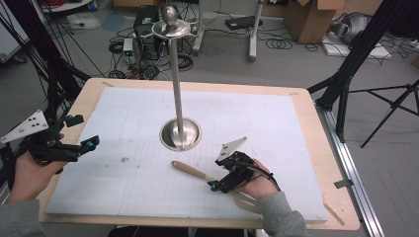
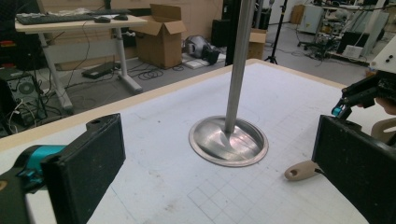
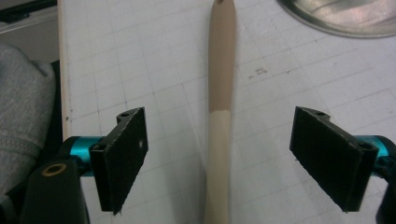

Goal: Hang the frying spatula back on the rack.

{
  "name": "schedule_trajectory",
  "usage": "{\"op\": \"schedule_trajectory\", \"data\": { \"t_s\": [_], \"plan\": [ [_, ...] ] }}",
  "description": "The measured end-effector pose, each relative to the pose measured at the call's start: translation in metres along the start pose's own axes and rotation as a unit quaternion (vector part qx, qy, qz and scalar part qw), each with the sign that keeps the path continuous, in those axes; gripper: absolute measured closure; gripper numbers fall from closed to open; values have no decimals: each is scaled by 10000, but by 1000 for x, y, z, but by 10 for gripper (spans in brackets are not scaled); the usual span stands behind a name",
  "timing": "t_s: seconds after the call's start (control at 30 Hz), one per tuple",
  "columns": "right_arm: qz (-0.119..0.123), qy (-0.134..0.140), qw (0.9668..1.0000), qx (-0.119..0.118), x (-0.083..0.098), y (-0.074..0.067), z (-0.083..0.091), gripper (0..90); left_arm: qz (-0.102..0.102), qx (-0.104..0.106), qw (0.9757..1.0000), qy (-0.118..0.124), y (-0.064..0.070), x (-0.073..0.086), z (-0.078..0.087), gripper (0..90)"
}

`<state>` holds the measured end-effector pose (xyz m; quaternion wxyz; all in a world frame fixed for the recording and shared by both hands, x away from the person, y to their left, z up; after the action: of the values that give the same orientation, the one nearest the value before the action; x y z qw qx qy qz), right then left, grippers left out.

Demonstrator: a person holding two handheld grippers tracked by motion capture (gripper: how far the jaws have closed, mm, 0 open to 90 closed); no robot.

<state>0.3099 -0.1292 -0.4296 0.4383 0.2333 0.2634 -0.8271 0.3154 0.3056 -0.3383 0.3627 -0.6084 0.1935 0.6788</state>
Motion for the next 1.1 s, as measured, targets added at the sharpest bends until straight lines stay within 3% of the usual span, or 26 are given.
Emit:
{"op": "schedule_trajectory", "data": {
  "t_s": [0.7, 1.1],
  "plan": [
    [106, -557, 9983, 120, 19, -1, -1, 342, 37, 4, 10000, -6, -2, 2, -1, 31],
    [54, -686, 9974, 215, 24, 3, 1, 395, 48, 20, 10000, -25, -3, 3, -4, 31]
  ]
}}
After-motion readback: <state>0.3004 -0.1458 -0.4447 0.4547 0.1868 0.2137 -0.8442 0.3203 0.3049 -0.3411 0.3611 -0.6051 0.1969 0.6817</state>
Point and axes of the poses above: each handheld gripper's, and its own axes: z roughly backward along the jaws, x roughly out of its underside, y roughly to its right, the point moved 4 cm from there along -z, roughly forward along the jaws, and after that the axes turned 13 degrees about -z, right-handed, at the moved point
